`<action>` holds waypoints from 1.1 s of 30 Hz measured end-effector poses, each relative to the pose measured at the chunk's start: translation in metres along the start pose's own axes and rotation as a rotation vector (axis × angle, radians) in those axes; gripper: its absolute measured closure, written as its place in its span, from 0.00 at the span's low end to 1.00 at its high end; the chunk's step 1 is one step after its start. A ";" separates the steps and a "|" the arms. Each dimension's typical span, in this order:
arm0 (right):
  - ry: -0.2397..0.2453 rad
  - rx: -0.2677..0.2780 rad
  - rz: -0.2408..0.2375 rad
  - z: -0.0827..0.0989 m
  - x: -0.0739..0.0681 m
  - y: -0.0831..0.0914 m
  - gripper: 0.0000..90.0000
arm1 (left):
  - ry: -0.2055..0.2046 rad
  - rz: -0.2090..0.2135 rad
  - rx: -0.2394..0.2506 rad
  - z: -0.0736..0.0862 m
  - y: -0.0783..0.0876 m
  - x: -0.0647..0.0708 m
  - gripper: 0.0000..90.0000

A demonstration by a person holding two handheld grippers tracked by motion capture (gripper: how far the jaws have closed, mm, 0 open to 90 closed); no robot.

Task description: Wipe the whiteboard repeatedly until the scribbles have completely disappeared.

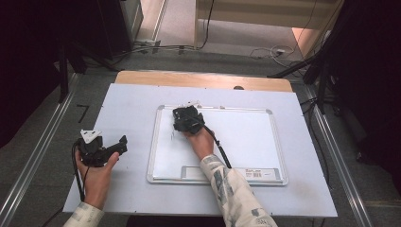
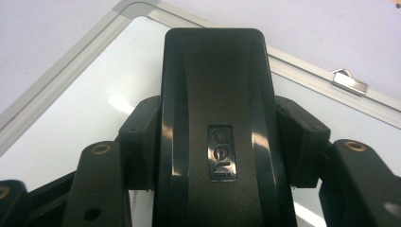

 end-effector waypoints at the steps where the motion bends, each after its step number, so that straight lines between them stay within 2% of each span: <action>1: -0.001 0.001 -0.006 0.000 -0.003 0.000 0.42 | 0.000 0.000 0.000 0.000 0.000 0.000 0.09; 11: 0.028 0.007 -0.041 -0.001 -0.021 -0.002 0.42 | 0.001 0.003 0.000 0.000 0.001 0.000 0.09; 18: 0.039 0.014 -0.048 -0.008 -0.017 -0.008 0.42 | 0.004 0.000 0.000 0.000 0.001 -0.002 0.09; 22: 0.029 0.010 -0.034 -0.012 -0.009 -0.012 0.42 | 0.011 -0.003 0.000 0.001 0.001 -0.004 0.09; 27: -0.008 0.014 -0.010 -0.014 0.006 -0.015 0.42 | 0.016 -0.006 0.000 0.001 0.002 -0.006 0.09; 30: 0.002 0.013 -0.002 -0.014 0.004 -0.015 0.42 | 0.015 -0.005 0.000 0.001 0.002 -0.005 0.09; 33: 0.010 0.007 -0.019 -0.013 -0.003 -0.013 0.42 | 0.007 -0.003 -0.002 0.001 0.001 -0.003 0.09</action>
Point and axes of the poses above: each handheld gripper's, and its own axes: y roughly backward along the jaws, z roughly out of its underside, x roughly to its right, the point moved 1 cm from there along -y, roughly forward along the jaws, and after that the axes turned 2 degrees about x, right-handed, at the moved point
